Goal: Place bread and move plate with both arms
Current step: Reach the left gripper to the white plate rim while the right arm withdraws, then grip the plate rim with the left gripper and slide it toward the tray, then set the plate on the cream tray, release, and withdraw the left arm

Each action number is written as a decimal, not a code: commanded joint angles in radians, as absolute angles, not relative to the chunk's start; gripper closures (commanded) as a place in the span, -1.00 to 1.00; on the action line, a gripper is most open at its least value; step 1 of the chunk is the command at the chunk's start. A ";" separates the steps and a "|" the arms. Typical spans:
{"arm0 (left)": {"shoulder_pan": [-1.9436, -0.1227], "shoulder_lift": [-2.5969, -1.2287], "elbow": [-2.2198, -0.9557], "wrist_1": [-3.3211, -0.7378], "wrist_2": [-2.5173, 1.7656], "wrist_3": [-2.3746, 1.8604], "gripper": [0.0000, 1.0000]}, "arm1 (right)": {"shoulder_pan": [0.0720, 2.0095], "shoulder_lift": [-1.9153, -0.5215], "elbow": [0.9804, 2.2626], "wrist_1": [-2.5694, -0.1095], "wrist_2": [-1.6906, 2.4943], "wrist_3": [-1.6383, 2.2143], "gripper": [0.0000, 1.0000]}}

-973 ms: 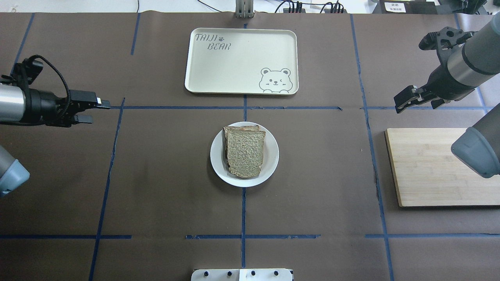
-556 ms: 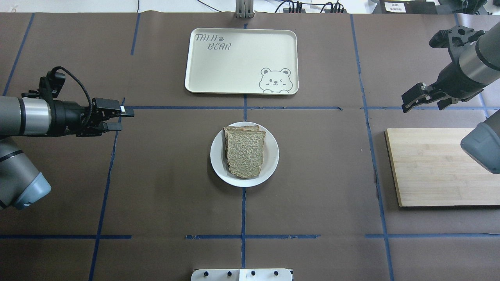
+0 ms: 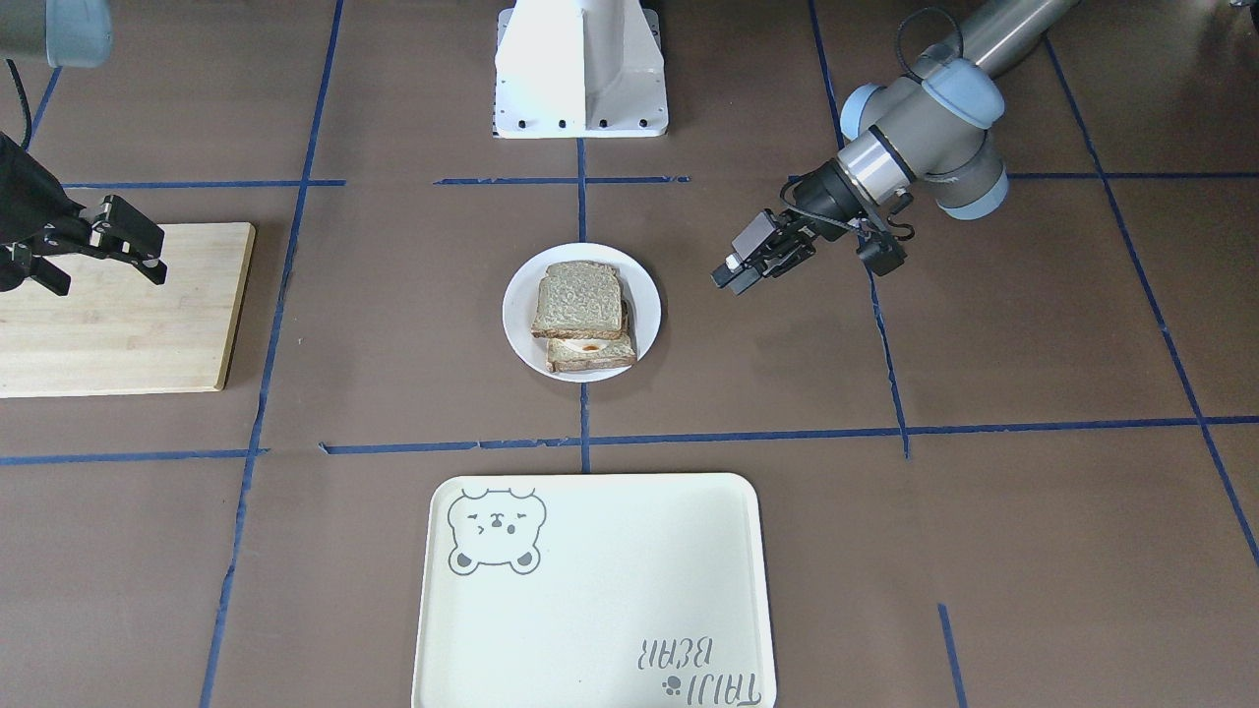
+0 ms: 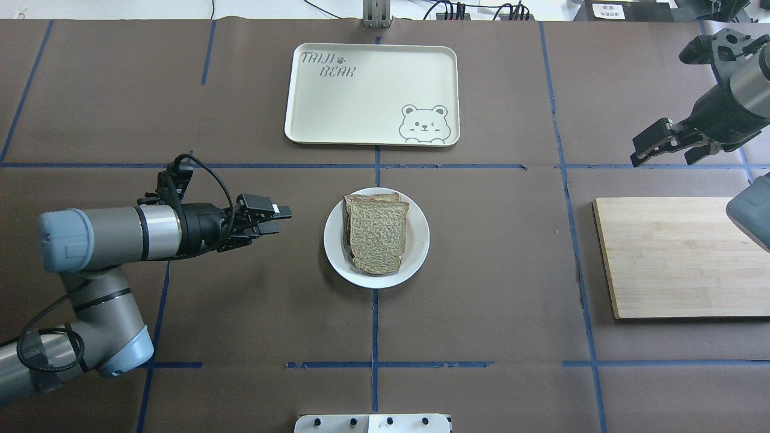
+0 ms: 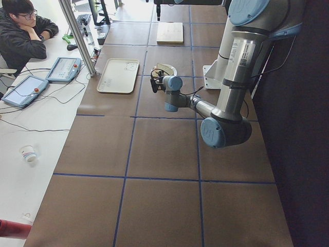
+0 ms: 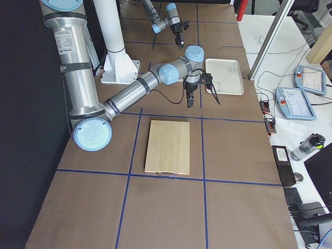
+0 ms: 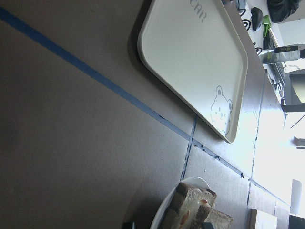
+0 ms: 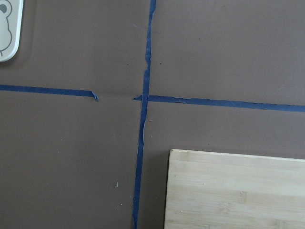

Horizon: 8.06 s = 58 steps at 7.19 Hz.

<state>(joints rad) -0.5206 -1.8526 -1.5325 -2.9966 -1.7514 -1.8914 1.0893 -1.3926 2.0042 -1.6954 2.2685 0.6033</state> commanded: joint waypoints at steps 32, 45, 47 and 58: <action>-0.686 -2.486 -0.798 -2.809 -1.594 -2.183 1.00 | 1.319 -1.552 1.960 -1.694 2.349 0.270 -1.00; -1.211 -1.989 -1.242 -2.657 -2.341 -1.583 -1.00 | 1.327 -1.543 1.962 -1.693 2.342 0.267 -1.00; -1.328 -1.866 -1.244 -2.636 -2.382 -1.252 -1.00 | 1.328 -1.552 1.957 -1.694 2.339 0.271 -1.00; -1.555 -1.500 -1.594 -1.671 -2.336 0.126 -1.00 | 1.451 -1.603 1.848 -1.698 2.404 0.264 -1.00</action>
<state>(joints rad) -1.5157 -1.5086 -1.6072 -1.7456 -2.3044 -0.0066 1.4352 -1.5899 1.8522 -1.6987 2.3956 0.2660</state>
